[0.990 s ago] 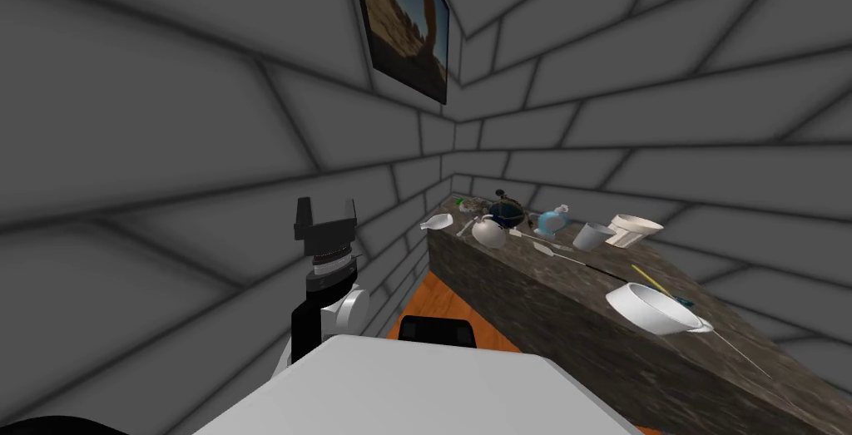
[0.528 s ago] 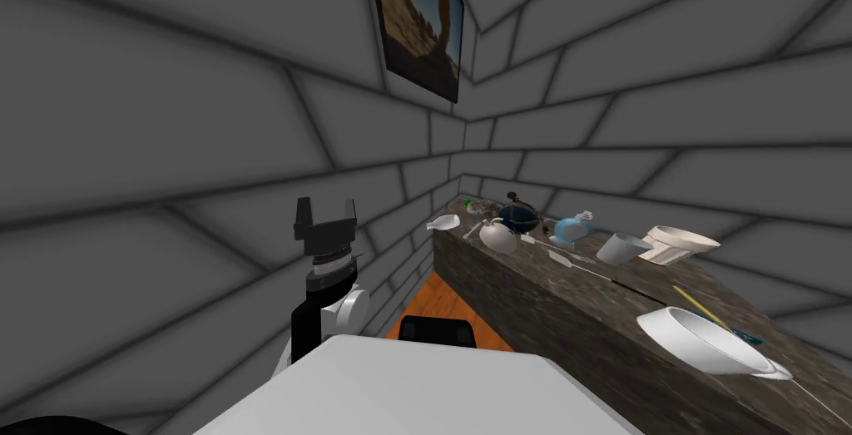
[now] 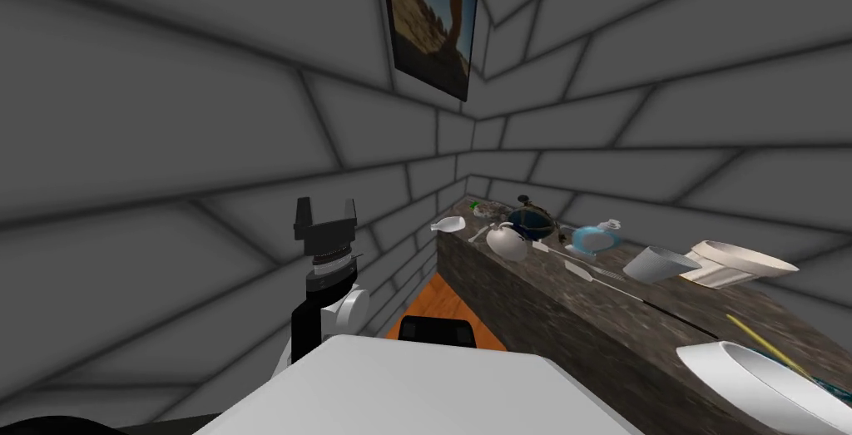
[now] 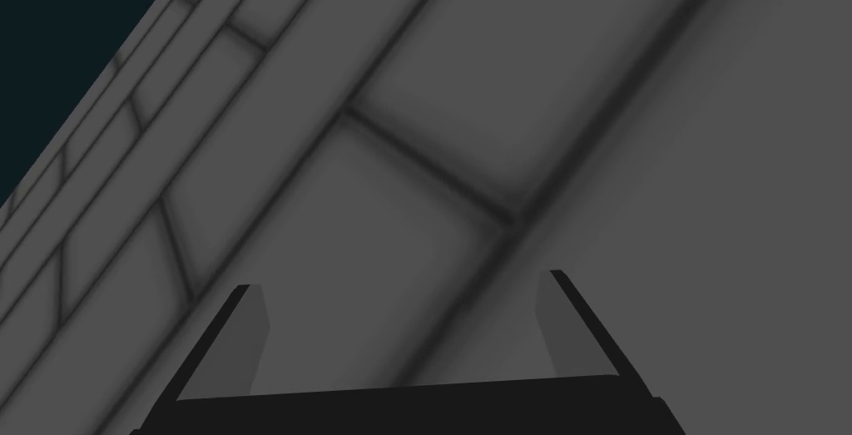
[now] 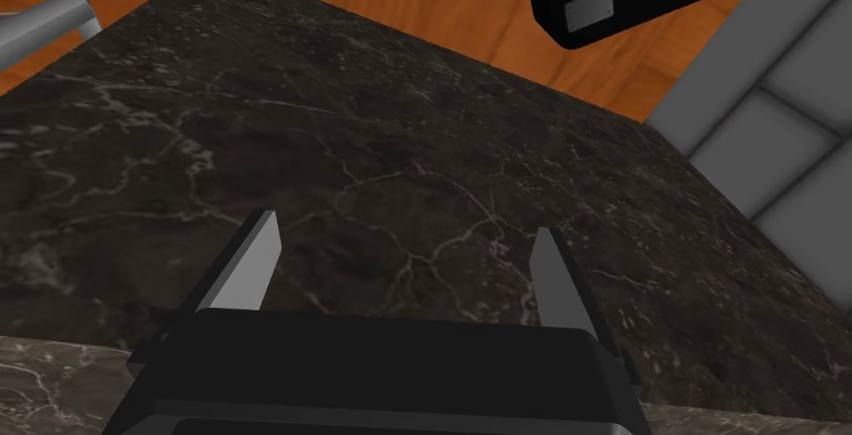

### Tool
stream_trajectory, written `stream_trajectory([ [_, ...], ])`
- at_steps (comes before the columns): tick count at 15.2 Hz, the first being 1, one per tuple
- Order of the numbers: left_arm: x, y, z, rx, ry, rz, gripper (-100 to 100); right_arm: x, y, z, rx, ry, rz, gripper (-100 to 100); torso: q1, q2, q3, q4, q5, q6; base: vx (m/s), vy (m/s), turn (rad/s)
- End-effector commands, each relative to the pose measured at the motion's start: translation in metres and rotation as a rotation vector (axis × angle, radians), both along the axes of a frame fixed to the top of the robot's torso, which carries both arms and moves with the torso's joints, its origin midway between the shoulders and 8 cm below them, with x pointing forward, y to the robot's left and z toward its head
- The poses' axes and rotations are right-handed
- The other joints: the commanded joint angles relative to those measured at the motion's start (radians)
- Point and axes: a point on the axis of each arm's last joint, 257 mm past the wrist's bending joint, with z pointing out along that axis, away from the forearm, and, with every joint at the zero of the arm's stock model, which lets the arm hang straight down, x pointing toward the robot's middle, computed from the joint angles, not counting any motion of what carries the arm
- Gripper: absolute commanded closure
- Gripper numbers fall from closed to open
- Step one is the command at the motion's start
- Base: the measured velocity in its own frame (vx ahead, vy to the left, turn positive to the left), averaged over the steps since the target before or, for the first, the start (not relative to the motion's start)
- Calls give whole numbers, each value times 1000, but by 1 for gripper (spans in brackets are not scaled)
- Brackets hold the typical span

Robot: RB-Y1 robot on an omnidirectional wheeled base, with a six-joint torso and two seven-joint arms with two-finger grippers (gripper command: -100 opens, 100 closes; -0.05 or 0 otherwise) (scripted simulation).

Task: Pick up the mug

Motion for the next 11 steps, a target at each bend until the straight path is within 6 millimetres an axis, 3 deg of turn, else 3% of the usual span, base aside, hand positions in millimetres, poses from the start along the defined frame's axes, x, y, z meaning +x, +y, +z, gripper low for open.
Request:
stream_trajectory([
  [1,0,0,0,0,0,0,0,2,-17,11,-36,21,25,-100,0,0,0,0,0,0,15,-20,84],
  [2,0,0,0,0,0,0,0,-7,-36,21,-81,52,14,-100,0,0,0,0,0,1,14,-27,207],
  [4,0,0,0,0,0,0,0,-1,-43,29,-100,61,39,-100,-1,0,0,0,0,0,14,-33,139],
  [5,0,0,0,0,0,0,0,-6,-60,39,-141,87,30,-100,-1,0,0,0,0,1,8,-30,172],
  [7,0,0,0,0,0,0,0,-1,-66,46,-156,93,51,-100,-1,1,0,0,0,0,2,-34,115],
  [11,0,0,0,0,0,0,0,5,-96,73,-237,134,63,-100,-2,2,1,0,0,0,-13,-47,161],
])
